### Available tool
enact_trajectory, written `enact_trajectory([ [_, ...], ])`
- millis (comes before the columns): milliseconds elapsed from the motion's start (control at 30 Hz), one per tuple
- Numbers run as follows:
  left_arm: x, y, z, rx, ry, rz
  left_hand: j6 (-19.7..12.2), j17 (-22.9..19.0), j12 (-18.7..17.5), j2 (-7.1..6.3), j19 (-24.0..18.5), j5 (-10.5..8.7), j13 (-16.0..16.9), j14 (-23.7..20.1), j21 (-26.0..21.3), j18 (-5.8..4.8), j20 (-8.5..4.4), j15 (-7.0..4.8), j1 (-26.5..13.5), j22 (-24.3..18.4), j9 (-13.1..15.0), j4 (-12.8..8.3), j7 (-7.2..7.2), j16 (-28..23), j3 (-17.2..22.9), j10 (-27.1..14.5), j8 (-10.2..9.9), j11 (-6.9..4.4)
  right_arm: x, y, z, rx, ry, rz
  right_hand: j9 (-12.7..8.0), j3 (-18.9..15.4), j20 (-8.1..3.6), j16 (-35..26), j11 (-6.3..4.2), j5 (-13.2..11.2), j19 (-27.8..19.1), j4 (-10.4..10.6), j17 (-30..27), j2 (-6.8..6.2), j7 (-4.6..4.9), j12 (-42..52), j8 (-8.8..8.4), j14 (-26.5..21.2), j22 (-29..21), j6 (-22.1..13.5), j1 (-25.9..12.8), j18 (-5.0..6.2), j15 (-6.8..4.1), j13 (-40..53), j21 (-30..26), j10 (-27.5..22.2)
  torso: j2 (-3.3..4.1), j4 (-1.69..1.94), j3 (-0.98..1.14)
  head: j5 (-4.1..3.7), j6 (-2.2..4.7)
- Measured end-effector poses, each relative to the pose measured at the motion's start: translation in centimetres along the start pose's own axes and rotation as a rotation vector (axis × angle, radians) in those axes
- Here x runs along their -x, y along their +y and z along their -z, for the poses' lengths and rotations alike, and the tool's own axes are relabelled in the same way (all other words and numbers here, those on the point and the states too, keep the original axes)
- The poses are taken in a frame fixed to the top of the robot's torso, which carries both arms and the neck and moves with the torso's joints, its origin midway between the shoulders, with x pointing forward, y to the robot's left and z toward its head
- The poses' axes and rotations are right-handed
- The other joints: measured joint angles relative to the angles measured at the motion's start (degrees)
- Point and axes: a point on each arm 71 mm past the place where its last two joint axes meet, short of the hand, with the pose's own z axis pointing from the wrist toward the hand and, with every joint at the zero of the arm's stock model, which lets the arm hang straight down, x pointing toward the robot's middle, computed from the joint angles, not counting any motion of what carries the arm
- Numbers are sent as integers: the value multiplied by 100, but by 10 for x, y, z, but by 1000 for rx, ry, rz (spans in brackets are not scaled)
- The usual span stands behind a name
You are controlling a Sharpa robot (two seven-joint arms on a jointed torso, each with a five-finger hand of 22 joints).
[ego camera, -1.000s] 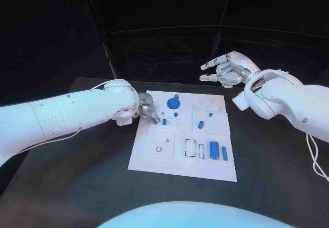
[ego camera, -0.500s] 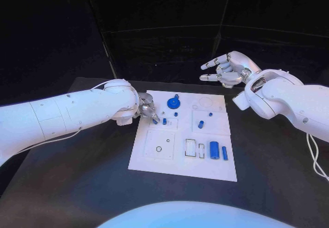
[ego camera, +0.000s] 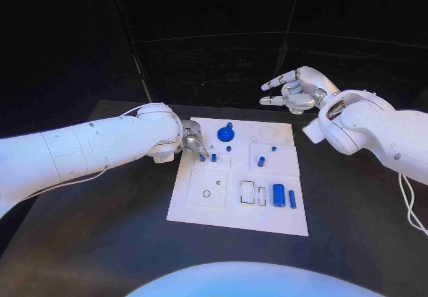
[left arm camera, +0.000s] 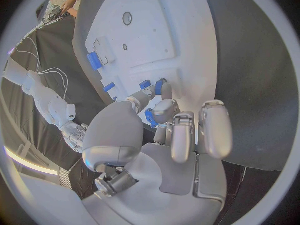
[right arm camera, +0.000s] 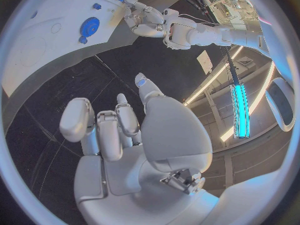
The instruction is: Assemble the parts on the task board
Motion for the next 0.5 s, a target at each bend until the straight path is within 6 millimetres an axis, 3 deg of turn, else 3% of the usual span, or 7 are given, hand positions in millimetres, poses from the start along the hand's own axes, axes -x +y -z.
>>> enact_trajectory([
  [500, 0, 1, -1, 4, -4, -14, 20, 0, 61, 0, 0, 76, 99, 0, 77, 0, 0, 0, 0, 101, -13, 39, 20, 0, 41, 44, -38, 0, 0, 0, 0, 0, 0, 0, 0, -22, 0, 0, 0, 0, 0, 22, -1, 0, 0, 0, 0, 0, 0, 0, 0, 0, 0, 0, 0, 0, -2, 0, -1, -19, -4],
])
